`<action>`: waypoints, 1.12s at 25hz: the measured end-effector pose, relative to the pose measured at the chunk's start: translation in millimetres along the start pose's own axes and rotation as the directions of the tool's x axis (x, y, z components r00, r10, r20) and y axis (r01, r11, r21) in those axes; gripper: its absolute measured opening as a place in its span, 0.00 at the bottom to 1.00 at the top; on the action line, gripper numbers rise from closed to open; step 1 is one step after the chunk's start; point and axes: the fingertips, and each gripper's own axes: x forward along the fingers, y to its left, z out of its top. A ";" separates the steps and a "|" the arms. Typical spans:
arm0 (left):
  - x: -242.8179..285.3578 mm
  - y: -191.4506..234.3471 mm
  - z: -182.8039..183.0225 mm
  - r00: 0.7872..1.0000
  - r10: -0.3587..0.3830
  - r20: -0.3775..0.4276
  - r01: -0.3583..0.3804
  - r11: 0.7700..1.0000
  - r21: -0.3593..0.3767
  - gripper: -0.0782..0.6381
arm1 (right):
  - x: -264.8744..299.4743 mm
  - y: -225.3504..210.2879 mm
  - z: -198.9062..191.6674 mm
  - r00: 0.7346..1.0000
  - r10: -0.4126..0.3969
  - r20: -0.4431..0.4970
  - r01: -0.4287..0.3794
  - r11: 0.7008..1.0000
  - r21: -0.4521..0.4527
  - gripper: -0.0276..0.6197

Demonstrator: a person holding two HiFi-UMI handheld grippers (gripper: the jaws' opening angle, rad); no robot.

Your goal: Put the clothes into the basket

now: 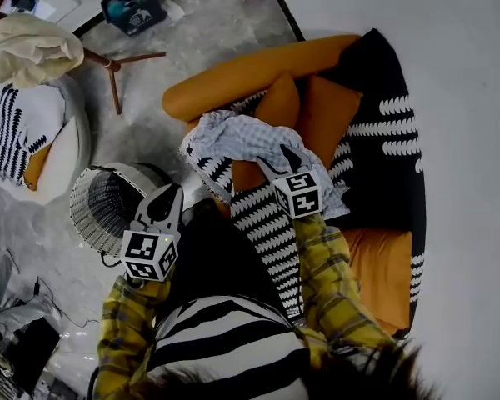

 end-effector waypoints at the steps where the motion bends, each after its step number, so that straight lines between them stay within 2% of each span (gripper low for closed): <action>1: 1.2 1.3 -1.2 1.000 0.002 -0.007 -0.002 1.000 -0.001 0.16 | 4.9 -2.9 -2.1 1.000 -0.003 -0.007 0.004 1.000 0.004 0.47; 8: 6.0 13.5 -12.4 0.999 0.028 -0.044 -0.029 0.999 -0.028 0.16 | 30.6 -20.0 -15.8 0.998 -0.032 -0.057 0.032 0.999 0.010 0.52; 15: 6.1 12.0 -17.0 0.998 0.022 -0.053 -0.026 0.997 -0.067 0.16 | 41.9 -14.3 -25.2 0.993 -0.032 -0.115 0.031 0.999 -0.012 0.52; 22: -1.1 4.5 -8.6 0.999 0.024 -0.026 -0.026 0.997 -0.078 0.16 | 39.6 -12.8 -29.4 0.989 -0.036 -0.144 0.043 0.998 0.050 0.34; 25: -5.8 5.2 -5.6 0.999 0.036 -0.012 -0.037 0.996 -0.078 0.16 | 35.6 -10.1 -31.1 0.987 -0.044 -0.152 0.050 0.998 0.039 0.23; 28: -14.2 4.4 -3.5 0.999 0.049 0.011 -0.048 0.995 -0.093 0.16 | 29.6 -6.9 -31.3 0.985 -0.053 -0.162 0.055 0.998 0.006 0.18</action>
